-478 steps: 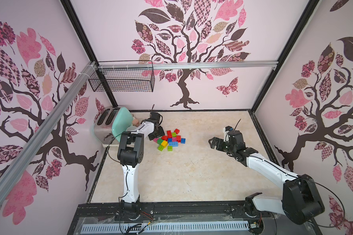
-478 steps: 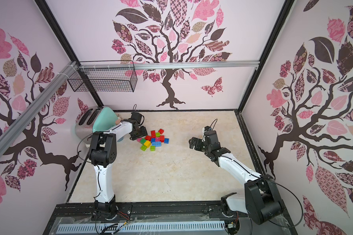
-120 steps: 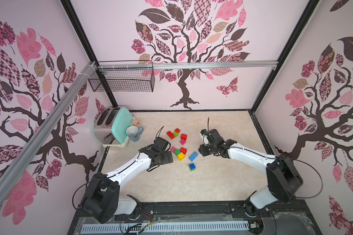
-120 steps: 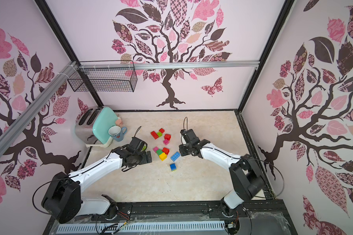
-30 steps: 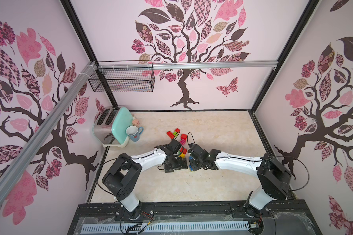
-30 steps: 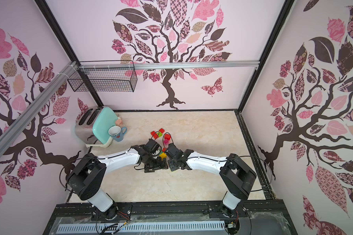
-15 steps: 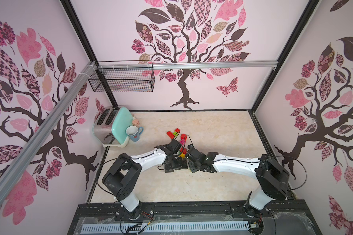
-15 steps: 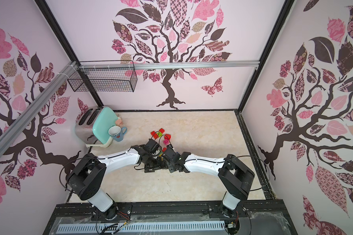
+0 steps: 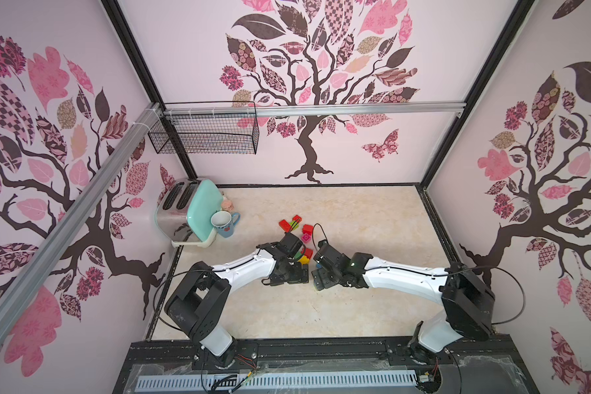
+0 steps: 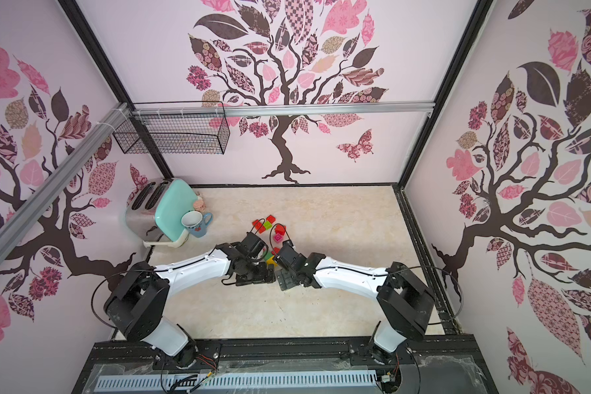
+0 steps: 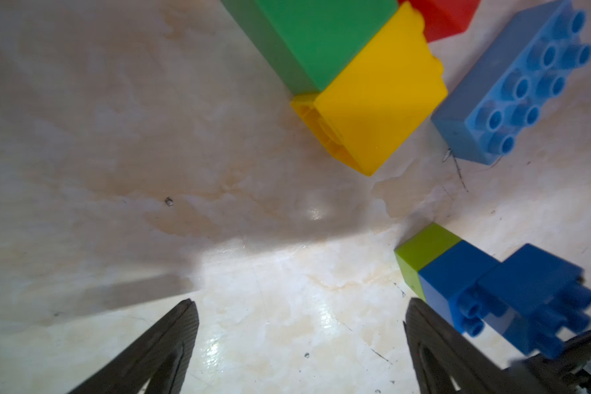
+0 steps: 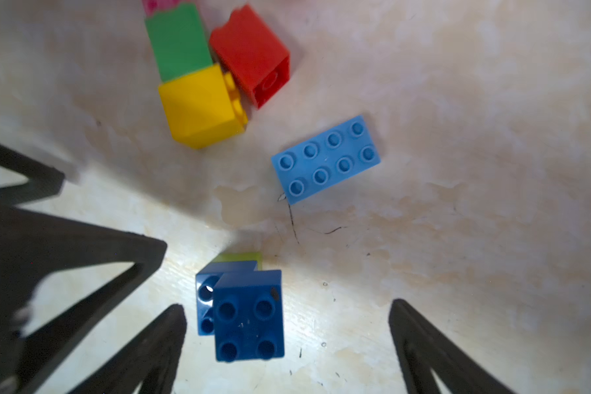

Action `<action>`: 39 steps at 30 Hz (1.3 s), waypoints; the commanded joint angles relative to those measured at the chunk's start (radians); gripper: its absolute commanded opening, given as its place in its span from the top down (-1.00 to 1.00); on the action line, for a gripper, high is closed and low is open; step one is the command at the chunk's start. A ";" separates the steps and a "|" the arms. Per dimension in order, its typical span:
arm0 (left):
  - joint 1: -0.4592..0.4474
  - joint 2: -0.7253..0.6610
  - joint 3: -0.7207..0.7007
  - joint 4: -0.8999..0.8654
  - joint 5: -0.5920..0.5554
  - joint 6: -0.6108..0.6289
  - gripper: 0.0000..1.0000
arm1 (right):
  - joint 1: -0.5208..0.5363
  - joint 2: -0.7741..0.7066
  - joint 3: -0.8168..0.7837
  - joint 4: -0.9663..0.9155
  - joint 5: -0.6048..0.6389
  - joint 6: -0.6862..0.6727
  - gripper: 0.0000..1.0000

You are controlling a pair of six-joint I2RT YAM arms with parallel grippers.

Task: Assemble the number 4 with lego
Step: Assemble the lego brick with the lego brick, then pick up the lego brick from the center of the board.

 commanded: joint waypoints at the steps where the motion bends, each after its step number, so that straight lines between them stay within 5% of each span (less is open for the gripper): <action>1: -0.001 0.035 0.070 -0.021 -0.031 0.048 -0.90 | -0.001 -0.112 -0.043 0.041 0.108 0.015 -0.99; 13: -0.037 0.198 0.248 -0.001 -0.044 0.097 -0.23 | -0.004 -0.336 -0.242 0.158 0.263 0.099 -0.99; 25: -0.066 0.313 0.350 0.052 -0.136 0.218 -0.26 | -0.005 -0.382 -0.278 0.166 0.286 0.109 -0.99; 39: -0.089 0.284 0.328 0.069 -0.213 0.278 -0.41 | -0.006 -0.399 -0.307 0.181 0.298 0.112 -0.99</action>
